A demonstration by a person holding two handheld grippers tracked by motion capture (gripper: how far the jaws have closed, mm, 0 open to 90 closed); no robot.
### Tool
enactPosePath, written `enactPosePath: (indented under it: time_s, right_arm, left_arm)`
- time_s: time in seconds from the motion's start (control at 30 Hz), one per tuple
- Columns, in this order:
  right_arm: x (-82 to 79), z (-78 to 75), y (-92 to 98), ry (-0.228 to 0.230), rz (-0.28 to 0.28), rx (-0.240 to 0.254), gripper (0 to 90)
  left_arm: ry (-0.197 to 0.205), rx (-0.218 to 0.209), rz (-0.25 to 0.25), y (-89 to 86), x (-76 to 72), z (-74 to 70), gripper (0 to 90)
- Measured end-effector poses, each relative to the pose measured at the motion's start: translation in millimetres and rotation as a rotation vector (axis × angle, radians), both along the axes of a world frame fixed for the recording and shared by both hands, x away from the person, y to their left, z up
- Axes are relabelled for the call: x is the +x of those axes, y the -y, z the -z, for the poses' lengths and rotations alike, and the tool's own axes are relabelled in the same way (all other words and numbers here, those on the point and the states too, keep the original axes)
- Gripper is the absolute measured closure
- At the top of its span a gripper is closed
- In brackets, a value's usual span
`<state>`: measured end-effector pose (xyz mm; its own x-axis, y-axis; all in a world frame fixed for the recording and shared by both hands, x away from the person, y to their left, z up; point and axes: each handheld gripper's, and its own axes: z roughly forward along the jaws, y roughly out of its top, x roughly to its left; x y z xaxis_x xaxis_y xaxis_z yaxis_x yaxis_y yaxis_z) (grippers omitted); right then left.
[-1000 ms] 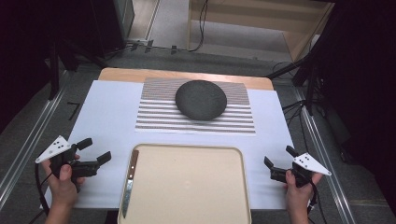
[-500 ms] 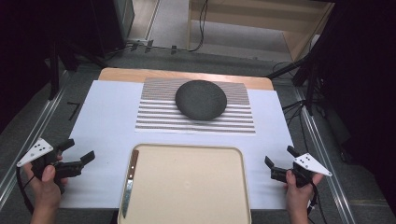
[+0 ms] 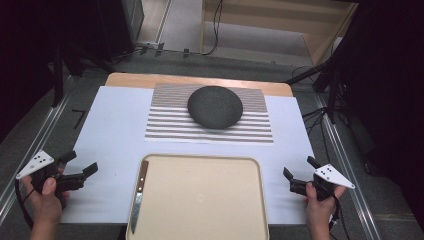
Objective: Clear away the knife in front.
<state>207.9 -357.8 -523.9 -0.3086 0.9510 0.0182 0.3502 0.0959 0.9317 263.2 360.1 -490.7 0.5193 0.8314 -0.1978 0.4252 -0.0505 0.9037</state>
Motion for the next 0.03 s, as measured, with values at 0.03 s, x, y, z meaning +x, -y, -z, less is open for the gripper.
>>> enactPosePath:
  time_s: [0.03]
  right_arm:
    - [0.0,0.0,0.0,0.0,0.0,0.0,0.0]
  left_arm:
    - [0.0,0.001,-0.002,0.2,0.1,0.2,0.0]
